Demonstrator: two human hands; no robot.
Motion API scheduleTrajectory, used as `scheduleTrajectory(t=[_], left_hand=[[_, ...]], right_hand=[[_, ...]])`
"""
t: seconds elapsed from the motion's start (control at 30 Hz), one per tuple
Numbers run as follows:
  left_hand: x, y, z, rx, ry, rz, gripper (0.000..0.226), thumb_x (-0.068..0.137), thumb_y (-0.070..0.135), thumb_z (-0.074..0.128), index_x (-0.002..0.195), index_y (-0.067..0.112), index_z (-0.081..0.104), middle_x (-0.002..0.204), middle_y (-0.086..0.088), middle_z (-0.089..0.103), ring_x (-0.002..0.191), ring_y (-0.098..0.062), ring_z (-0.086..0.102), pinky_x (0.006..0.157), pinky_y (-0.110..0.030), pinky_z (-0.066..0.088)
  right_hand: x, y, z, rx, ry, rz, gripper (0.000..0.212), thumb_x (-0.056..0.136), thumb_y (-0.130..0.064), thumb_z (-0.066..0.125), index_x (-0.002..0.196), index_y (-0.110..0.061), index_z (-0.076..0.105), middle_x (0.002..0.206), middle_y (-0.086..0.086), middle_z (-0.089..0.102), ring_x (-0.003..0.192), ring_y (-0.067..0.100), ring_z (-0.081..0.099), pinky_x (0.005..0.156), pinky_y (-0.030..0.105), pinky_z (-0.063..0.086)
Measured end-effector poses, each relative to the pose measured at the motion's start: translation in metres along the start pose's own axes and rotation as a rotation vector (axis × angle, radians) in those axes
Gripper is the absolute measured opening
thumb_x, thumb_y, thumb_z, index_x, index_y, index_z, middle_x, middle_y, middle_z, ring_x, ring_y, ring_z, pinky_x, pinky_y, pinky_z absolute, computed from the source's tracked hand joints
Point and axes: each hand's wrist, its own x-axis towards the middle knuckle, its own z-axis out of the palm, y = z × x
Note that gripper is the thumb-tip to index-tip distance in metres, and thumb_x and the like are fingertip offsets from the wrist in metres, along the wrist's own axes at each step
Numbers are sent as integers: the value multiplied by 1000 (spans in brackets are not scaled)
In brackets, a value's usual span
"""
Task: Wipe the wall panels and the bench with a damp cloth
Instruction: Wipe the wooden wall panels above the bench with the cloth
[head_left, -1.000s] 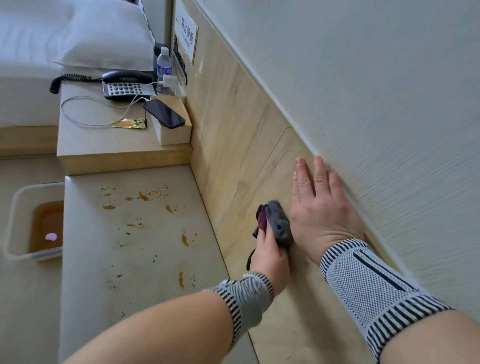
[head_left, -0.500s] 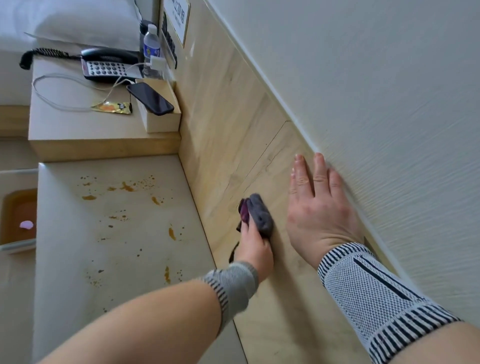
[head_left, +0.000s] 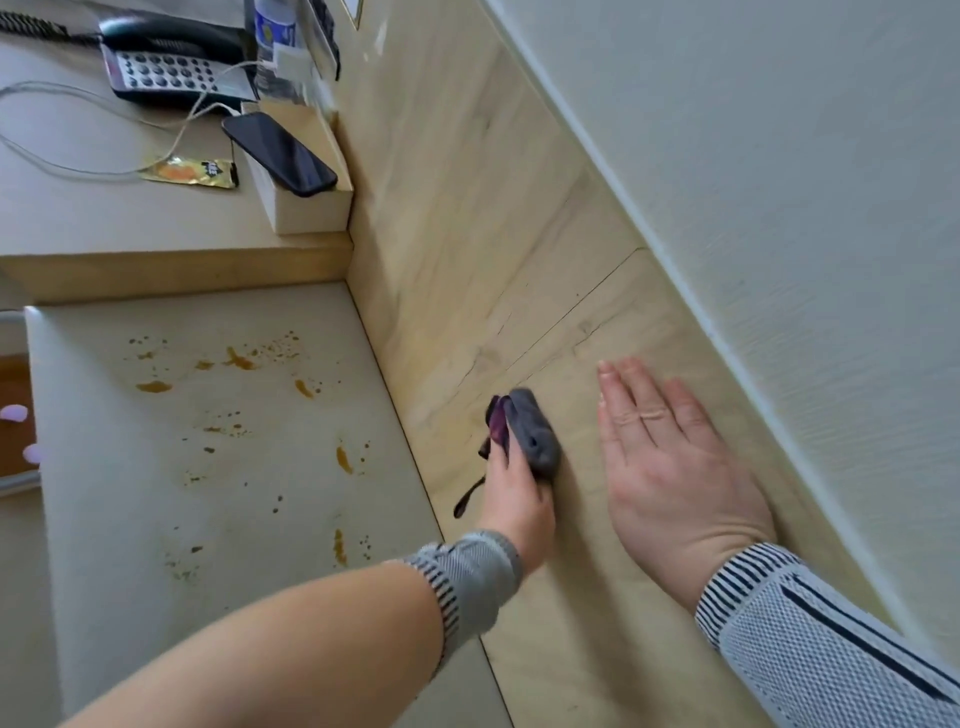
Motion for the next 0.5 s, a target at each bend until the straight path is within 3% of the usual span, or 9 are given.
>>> scheduleTrajectory(t=[0.2, 0.27, 0.4, 0.5], left_hand=[[57, 4, -30, 19, 79, 11, 74, 98, 6, 42, 159, 21, 2, 165, 3, 8, 146, -13, 23, 104, -10, 12], [43, -10, -19, -9, 49, 47, 75, 99, 11, 46, 159, 24, 2, 165, 8, 5, 144, -1, 17, 103, -2, 2], [12, -40, -1, -14, -43, 84, 81, 101, 30, 50, 157, 32, -9, 160, 25, -9, 143, 10, 5, 96, 8, 2], [45, -38, -13, -19, -11, 41, 82, 98, 19, 50, 158, 29, -4, 163, 16, 1, 142, 4, 15, 101, 1, 5]], right_hand=[[19, -28, 32, 89, -71, 41, 55, 85, -8, 25, 123, 15, 57, 135, 29, 53, 127, 44, 49, 114, 48, 16], [24, -35, 40, 115, -116, 49, 56, 85, -9, 24, 123, 17, 56, 135, 30, 51, 129, 45, 47, 115, 47, 10], [30, -46, 55, 136, -151, 35, 57, 84, -10, 25, 122, 21, 53, 135, 34, 49, 129, 48, 45, 116, 47, 7], [35, -54, 64, 142, -171, 29, 56, 85, -9, 24, 122, 21, 53, 134, 34, 50, 128, 47, 47, 115, 46, 6]])
